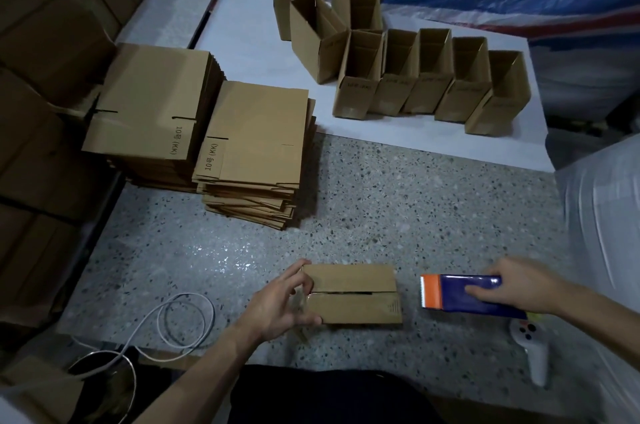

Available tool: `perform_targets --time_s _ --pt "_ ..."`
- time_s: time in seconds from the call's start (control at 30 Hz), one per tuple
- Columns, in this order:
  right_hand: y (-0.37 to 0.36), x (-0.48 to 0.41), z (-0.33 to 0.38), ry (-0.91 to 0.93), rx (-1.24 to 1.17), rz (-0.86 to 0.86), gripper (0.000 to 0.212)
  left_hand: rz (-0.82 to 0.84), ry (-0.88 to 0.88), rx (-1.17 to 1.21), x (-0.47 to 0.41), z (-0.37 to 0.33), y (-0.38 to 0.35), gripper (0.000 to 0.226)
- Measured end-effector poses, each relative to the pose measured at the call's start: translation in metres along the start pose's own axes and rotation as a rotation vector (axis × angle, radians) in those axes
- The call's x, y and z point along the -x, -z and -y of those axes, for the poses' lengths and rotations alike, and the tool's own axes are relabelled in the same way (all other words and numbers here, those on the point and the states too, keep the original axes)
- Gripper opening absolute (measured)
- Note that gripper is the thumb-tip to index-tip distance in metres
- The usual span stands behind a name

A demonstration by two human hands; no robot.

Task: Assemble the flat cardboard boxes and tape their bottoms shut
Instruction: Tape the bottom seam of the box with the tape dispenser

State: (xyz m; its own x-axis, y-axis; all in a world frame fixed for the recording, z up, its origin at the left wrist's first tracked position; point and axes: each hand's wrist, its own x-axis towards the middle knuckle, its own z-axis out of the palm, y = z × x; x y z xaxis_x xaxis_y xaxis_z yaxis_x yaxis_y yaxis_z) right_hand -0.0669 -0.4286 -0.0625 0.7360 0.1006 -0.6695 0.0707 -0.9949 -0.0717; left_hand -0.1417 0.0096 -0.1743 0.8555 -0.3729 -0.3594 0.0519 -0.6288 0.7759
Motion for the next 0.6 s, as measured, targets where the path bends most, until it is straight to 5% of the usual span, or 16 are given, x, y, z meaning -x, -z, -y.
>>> perform_targets --time_s 0.27,0.47,0.6 --pt "0.003 -0.036 0.089 -0.007 0.189 0.053 0.057 0.035 -0.006 -0.005 -0.002 -0.006 0.003 0.053" --pt "-0.023 -0.051 0.11 0.03 0.406 -0.06 0.05 0.058 -0.012 0.011 -0.003 -0.008 0.004 0.055" --pt "-0.067 -0.055 0.091 -0.271 -0.006 -0.185 0.059 0.055 0.022 0.029 -0.002 -0.009 0.001 0.055"
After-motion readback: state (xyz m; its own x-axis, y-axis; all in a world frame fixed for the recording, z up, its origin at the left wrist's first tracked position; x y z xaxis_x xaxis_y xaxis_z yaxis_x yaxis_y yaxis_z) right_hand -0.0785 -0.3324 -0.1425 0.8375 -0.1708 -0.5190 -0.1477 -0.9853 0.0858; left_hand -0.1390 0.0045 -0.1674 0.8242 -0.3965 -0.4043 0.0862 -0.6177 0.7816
